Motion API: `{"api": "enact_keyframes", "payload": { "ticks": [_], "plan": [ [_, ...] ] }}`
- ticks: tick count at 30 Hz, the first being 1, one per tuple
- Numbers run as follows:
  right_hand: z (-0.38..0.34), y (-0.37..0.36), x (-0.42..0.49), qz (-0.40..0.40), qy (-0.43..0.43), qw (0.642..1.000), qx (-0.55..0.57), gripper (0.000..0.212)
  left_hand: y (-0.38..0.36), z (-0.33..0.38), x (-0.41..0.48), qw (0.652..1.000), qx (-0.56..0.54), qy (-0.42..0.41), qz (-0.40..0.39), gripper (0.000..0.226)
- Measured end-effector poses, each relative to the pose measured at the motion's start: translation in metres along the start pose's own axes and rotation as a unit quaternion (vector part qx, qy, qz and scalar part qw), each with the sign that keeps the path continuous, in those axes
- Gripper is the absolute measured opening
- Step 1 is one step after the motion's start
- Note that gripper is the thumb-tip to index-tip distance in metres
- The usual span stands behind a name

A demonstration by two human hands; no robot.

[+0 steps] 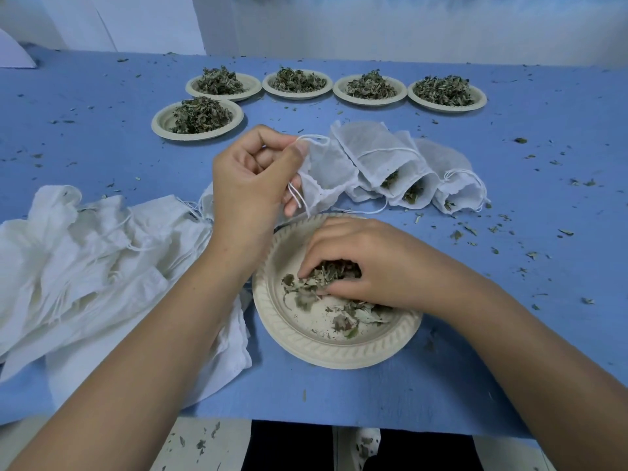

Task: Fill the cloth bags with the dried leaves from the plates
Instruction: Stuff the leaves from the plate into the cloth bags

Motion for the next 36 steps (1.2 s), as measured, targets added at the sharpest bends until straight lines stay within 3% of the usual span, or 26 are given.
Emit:
{"api": "enact_keyframes", "payload": {
  "ticks": [7,10,13,17,22,25,28,32,36],
  "plan": [
    [0.005,0.041,0.001,0.161,-0.041,0.976,0.138,0.025,-0.001,0.000,0.000,1.000,-0.001,-0.003,-0.006,0.020],
    [0.007,0.055,-0.002,0.241,-0.055,0.933,0.263,0.032,-0.001,0.001,0.000,0.999,0.019,-0.020,-0.020,0.022],
    [0.012,0.071,-0.007,0.335,-0.046,0.890,0.306,0.039,-0.011,0.002,-0.007,0.994,0.070,-0.048,-0.074,0.020],
    [0.016,0.083,-0.015,0.399,-0.058,0.883,0.241,0.036,-0.019,0.002,-0.015,0.989,0.086,-0.050,-0.110,0.014],
    [0.017,0.079,-0.013,0.388,-0.059,0.919,0.046,0.024,-0.020,0.006,-0.018,0.988,0.080,-0.062,-0.115,0.015],
    [0.018,0.075,-0.010,0.364,-0.059,0.928,0.055,0.033,-0.021,0.007,-0.018,0.987,0.088,-0.066,-0.113,0.015],
    [0.020,0.076,-0.009,0.361,-0.072,0.926,0.088,0.028,-0.018,0.007,-0.016,0.990,0.089,-0.062,-0.093,0.016],
    [0.007,0.083,-0.013,0.400,-0.015,0.916,0.032,0.013,-0.019,0.009,-0.018,0.987,0.096,-0.073,-0.103,0.016],
    [-0.002,0.076,-0.009,0.371,0.043,0.923,-0.093,0.015,-0.022,0.011,-0.021,0.985,0.093,-0.083,-0.124,0.016]
  ]
}}
Point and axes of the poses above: each hand's wrist, its own x-axis towards the middle knuckle, its own y-axis out of the back of the hand, z = x × y, the point moved 9 cm from there along x, towards the middle knuckle, and after that the axes turned 13 degrees about z, right-handed, at the moved point
